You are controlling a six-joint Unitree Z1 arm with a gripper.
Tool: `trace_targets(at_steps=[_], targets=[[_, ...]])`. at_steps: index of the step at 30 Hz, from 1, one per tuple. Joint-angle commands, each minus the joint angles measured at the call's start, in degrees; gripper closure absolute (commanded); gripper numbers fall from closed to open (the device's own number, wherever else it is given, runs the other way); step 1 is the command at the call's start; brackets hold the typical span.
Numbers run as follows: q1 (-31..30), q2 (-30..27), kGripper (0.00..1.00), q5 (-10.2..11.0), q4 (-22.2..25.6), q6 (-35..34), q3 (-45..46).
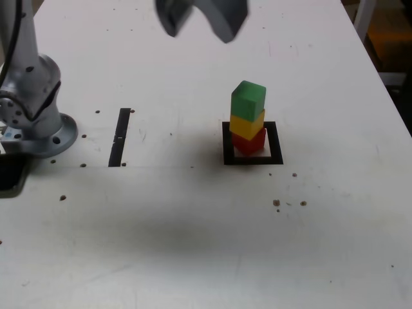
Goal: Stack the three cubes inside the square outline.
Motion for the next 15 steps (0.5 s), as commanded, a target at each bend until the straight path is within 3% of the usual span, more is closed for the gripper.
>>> trace_targets(at_steps=[1,10,12,15], targets=[[1.4,-1.9,0.22,-0.1,0.6,-1.8,4.1],[4.1,-3.5,0.22,-2.1,-2.0,-9.0,17.9],[4.7,-3.6,0.22,-3.6,-4.4,-10.3,22.1],[5.6,-3.8,0.22,-7.5,-11.1,-11.1,29.8]])
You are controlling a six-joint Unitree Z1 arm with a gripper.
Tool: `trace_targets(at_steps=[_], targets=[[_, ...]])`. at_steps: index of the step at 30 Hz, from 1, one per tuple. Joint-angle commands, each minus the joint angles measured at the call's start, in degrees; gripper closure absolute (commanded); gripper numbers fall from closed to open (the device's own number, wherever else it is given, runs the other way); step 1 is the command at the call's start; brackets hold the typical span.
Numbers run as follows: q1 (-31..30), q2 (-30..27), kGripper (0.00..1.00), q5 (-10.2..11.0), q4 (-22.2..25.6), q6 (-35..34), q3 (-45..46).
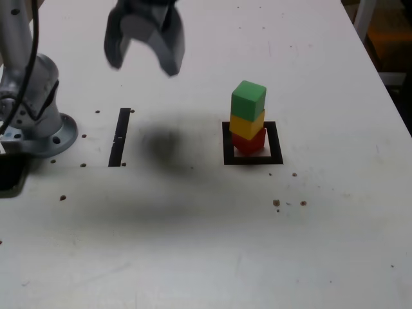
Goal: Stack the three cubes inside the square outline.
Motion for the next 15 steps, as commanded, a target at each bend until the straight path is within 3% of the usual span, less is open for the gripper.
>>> trace_targets(at_steps=[1,8,15], targets=[[0.2,-0.4,0.22,-1.5,-3.7,-0.1,5.4],[0.3,-0.6,0.22,-7.6,-14.2,-0.1,14.8],[0.3,-0.7,0.22,-11.9,-22.7,1.2,21.1]])
